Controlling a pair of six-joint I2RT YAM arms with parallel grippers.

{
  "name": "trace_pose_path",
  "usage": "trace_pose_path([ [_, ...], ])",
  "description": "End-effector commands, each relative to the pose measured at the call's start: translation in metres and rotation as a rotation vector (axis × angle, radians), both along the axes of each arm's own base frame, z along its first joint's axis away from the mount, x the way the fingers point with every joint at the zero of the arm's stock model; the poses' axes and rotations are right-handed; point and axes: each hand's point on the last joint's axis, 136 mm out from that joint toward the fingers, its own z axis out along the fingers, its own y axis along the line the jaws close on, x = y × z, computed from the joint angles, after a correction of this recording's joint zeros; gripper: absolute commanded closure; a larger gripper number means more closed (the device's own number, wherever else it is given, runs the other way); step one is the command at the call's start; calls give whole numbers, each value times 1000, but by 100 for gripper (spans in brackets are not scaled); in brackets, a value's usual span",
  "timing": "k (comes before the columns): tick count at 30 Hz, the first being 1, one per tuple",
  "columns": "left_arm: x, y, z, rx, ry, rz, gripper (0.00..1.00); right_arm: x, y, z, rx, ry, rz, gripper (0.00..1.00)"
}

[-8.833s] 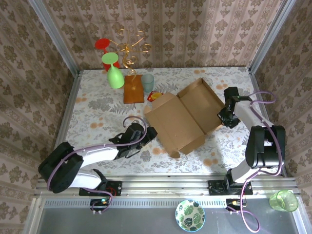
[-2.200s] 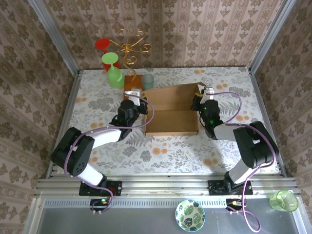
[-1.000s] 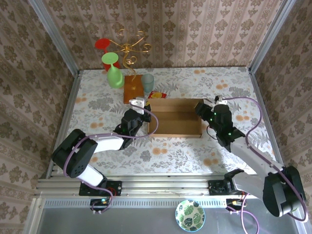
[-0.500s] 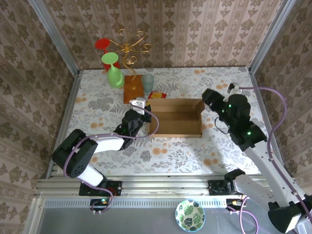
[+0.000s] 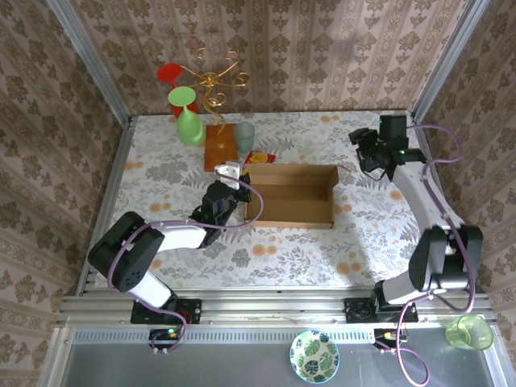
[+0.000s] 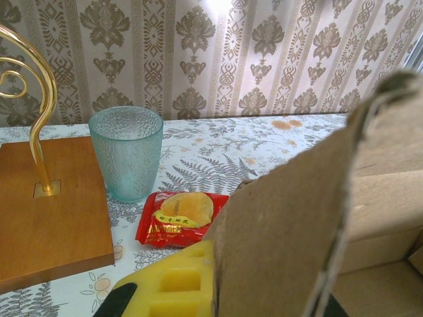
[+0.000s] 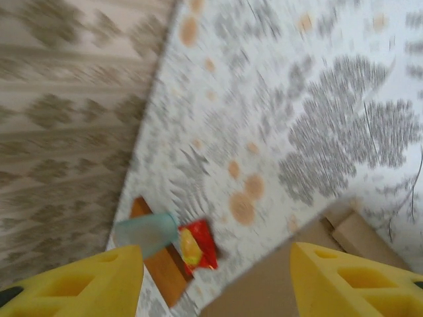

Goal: Fold the paper box

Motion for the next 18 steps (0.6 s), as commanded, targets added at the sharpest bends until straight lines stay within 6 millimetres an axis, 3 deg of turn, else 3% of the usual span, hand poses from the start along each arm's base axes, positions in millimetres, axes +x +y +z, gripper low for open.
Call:
trace_pose_path([
  [1, 0, -4, -10, -13, 35, -3, 100, 0, 33, -4, 189, 90, 72, 41],
  [8, 2, -6, -4, -62, 41, -3, 100, -17, 52, -45, 215, 231, 127, 45],
  [18, -9, -12, -4, -103, 79, -46, 100, -37, 67, -60, 228, 278, 158, 51],
])
